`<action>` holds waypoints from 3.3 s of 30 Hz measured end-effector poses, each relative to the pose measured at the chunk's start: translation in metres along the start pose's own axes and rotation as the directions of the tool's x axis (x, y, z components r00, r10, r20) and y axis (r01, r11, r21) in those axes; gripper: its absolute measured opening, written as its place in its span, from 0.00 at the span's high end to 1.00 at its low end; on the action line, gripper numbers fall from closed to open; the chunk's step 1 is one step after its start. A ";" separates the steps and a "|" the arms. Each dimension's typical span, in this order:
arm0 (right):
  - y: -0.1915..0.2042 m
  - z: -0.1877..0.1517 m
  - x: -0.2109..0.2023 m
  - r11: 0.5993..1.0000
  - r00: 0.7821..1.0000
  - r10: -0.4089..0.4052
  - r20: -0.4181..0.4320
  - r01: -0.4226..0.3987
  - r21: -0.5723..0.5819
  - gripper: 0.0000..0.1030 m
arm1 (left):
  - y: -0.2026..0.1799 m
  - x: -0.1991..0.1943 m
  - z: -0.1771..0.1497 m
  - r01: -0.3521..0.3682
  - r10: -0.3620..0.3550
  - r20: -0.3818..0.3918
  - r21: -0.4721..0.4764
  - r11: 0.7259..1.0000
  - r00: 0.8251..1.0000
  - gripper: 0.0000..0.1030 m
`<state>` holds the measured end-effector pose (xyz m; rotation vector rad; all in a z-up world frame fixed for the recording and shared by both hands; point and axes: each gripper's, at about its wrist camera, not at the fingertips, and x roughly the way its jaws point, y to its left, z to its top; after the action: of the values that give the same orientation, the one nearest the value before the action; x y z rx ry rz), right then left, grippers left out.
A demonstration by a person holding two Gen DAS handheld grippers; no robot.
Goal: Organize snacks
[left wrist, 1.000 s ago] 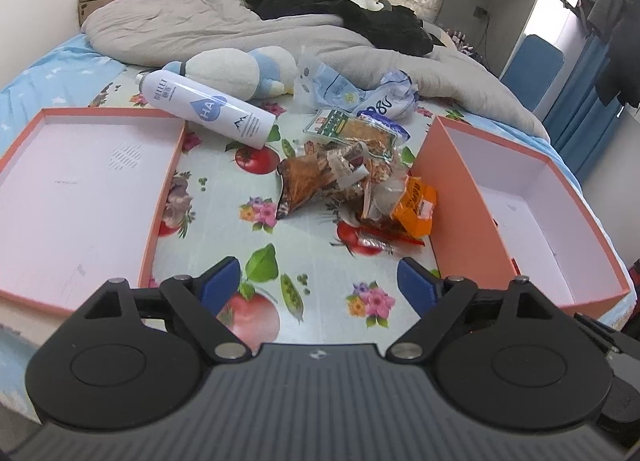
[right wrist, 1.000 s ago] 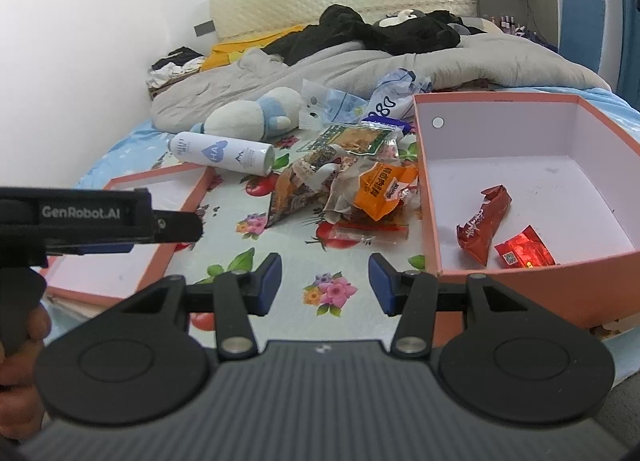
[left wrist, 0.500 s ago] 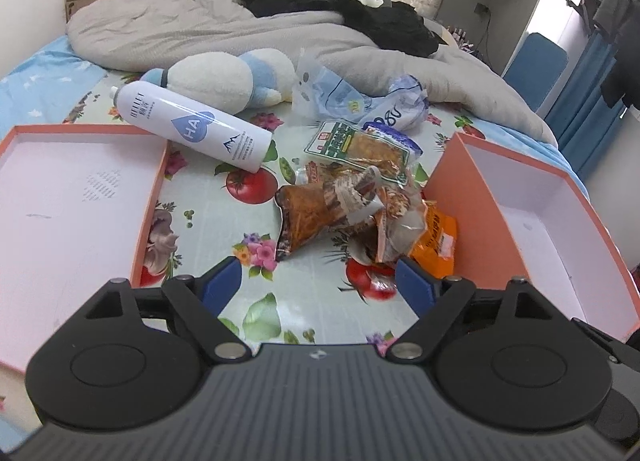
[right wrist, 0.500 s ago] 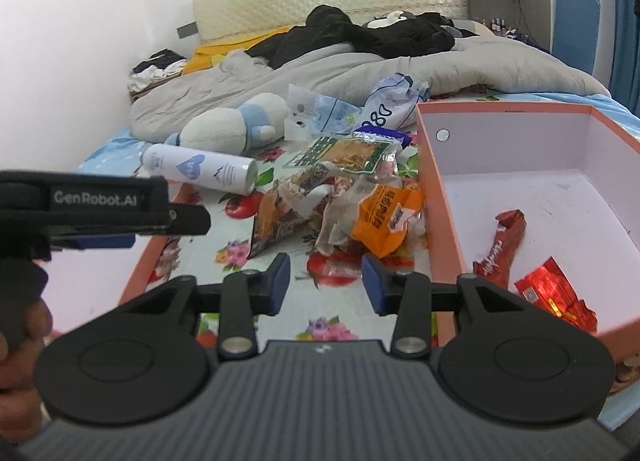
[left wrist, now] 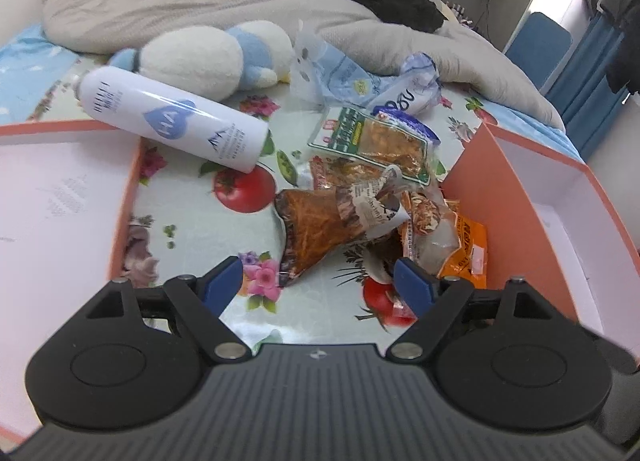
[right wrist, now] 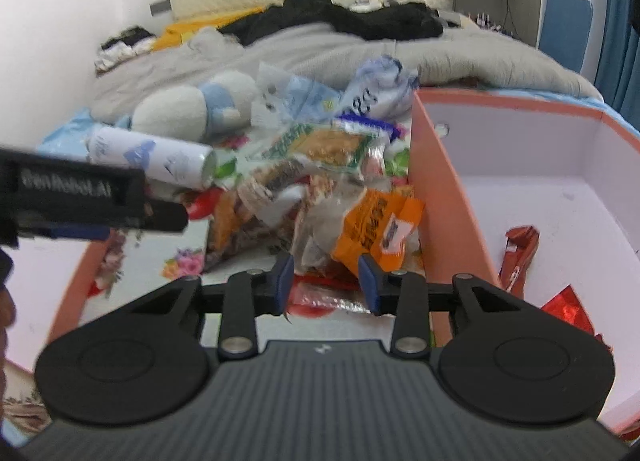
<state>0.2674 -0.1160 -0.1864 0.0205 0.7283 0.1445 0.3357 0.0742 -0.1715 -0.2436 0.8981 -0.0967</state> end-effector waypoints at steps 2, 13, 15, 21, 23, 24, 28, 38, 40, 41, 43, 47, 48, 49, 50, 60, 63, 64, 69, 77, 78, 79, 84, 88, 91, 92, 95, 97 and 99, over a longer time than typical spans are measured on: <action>0.000 -0.004 0.008 1.000 1.000 -0.004 -0.024 0.004 0.003 0.62 | 0.000 0.010 0.001 0.020 -0.020 -0.018 -0.002 1.000 1.000 0.16; 0.018 -0.003 0.025 0.980 0.990 -0.127 0.068 0.135 -0.144 0.62 | -0.005 0.068 0.020 -0.034 0.038 -0.038 0.104 0.994 0.999 0.16; 0.022 0.000 0.028 0.966 0.985 -0.151 0.089 0.166 -0.198 0.61 | -0.005 0.077 0.022 -0.045 0.052 -0.047 0.136 0.990 0.998 0.16; 0.023 0.013 0.045 0.948 0.980 -0.172 0.103 0.193 -0.253 0.45 | -0.005 0.101 0.027 -0.004 0.021 -0.088 0.186 0.983 0.996 0.15; 0.022 0.015 0.050 0.947 0.980 -0.172 0.100 0.192 -0.258 0.39 | -0.003 0.109 0.027 -0.004 0.022 -0.102 0.176 0.984 0.995 0.15; 0.023 0.016 0.054 0.944 0.981 -0.168 0.096 0.188 -0.269 0.38 | -0.003 0.113 0.026 -0.004 0.023 -0.107 0.174 0.985 0.994 0.15; 0.027 0.014 0.064 0.932 0.981 -0.175 0.083 0.192 -0.309 0.31 | 0.002 0.124 0.024 -0.002 0.021 -0.119 0.155 0.988 0.993 0.16; 0.031 0.011 0.065 0.929 0.983 -0.163 0.081 0.181 -0.322 0.61 | 0.006 0.123 0.019 -0.065 0.081 -0.091 0.167 0.984 0.993 0.59; 0.032 0.012 0.062 0.928 0.983 -0.162 0.084 0.180 -0.326 0.66 | 0.007 0.121 0.019 -0.071 0.086 -0.087 0.162 0.984 0.992 0.64; 0.030 0.012 0.061 0.929 0.984 -0.161 0.082 0.179 -0.323 0.70 | 0.007 0.119 0.018 -0.071 0.085 -0.084 0.156 0.985 0.993 0.67; 0.027 0.013 0.057 0.936 0.986 -0.149 0.073 0.165 -0.312 0.73 | 0.007 0.114 0.017 -0.081 0.094 -0.078 0.156 0.984 0.993 0.72; 0.024 0.010 0.045 0.945 0.989 -0.131 0.065 0.145 -0.292 0.91 | 0.007 0.103 0.014 -0.095 0.107 -0.084 0.137 0.986 0.991 0.79; 0.025 0.009 0.041 0.947 0.990 -0.123 0.063 0.136 -0.289 0.91 | 0.006 0.100 0.013 -0.097 0.110 -0.085 0.141 0.985 0.990 0.79; 0.025 0.008 0.037 0.948 0.991 -0.116 0.063 0.130 -0.289 0.92 | 0.004 0.097 0.011 -0.102 0.116 -0.083 0.148 0.984 0.990 0.80; 0.025 0.007 0.034 0.950 0.992 -0.108 0.063 0.122 -0.287 0.92 | 0.002 0.093 0.010 -0.111 0.124 -0.077 0.150 0.982 0.989 0.80; 0.019 -0.012 -0.006 0.967 0.999 -0.021 0.041 0.031 -0.252 0.94 | -0.009 0.049 -0.012 -0.152 0.157 -0.056 0.094 0.984 0.986 0.82; 0.019 -0.021 -0.019 0.968 0.999 0.003 0.036 0.006 -0.253 0.94 | -0.011 0.034 -0.024 -0.160 0.165 -0.058 0.083 0.984 0.985 0.82; 0.020 -0.024 -0.023 0.967 0.999 0.008 0.037 0.002 -0.256 0.94 | -0.011 0.030 -0.027 -0.163 0.168 -0.059 0.079 0.983 0.984 0.82; 0.018 -0.036 -0.043 0.964 0.999 0.041 0.033 -0.031 -0.264 0.94 | -0.015 0.007 -0.045 -0.166 0.169 -0.061 0.057 0.985 0.984 0.82; 0.010 -0.053 -0.062 0.966 0.997 0.073 0.034 -0.062 -0.251 0.94 | -0.024 -0.020 -0.069 -0.152 0.154 -0.078 0.033 0.988 0.985 0.82; 0.008 -0.055 -0.064 0.967 0.997 0.074 0.034 -0.063 -0.249 0.94 | -0.025 -0.023 -0.072 -0.150 0.152 -0.080 0.031 0.988 0.985 0.82; 0.006 -0.056 -0.066 0.968 0.997 0.073 0.036 -0.063 -0.245 0.94 | -0.026 -0.027 -0.075 -0.148 0.151 -0.083 0.032 0.988 0.985 0.82; -0.002 -0.065 -0.074 0.971 0.996 0.087 0.034 -0.077 -0.226 0.94 | -0.026 -0.041 -0.089 -0.154 0.156 -0.102 0.030 0.988 0.982 0.82; -0.003 -0.072 -0.081 0.969 0.993 0.107 0.040 -0.096 -0.226 0.93 | -0.023 -0.047 -0.100 -0.156 0.159 -0.111 0.032 0.987 0.981 0.82; -0.001 -0.078 -0.082 0.963 0.992 0.124 0.028 -0.113 -0.245 0.92 | -0.019 -0.051 -0.106 -0.155 0.157 -0.111 0.021 0.988 0.981 0.82; 0.000 -0.080 -0.082 0.961 0.992 0.122 0.028 -0.111 -0.253 0.92 | -0.018 -0.052 -0.108 -0.155 0.155 -0.111 0.016 0.988 0.982 0.82; 0.003 -0.087 -0.077 0.958 0.995 0.096 0.011 -0.089 -0.274 0.83 | -0.013 -0.054 -0.114 -0.151 0.150 -0.114 0.002 0.989 0.982 0.82; 0.004 -0.090 -0.075 0.956 0.996 0.085 0.005 -0.080 -0.281 0.54 | -0.011 -0.056 -0.117 -0.147 0.146 -0.112 -0.008 0.989 0.983 0.82; 0.006 -0.093 -0.074 0.953 0.997 0.080 0.011 -0.073 -0.293 0.35 | -0.009 -0.057 -0.121 -0.145 0.143 -0.117 -0.014 0.989 0.983 0.82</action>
<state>0.1507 -0.1237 -0.2066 -0.2329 0.6778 0.3251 0.2062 0.0553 -0.1981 -0.1949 1.0300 0.0341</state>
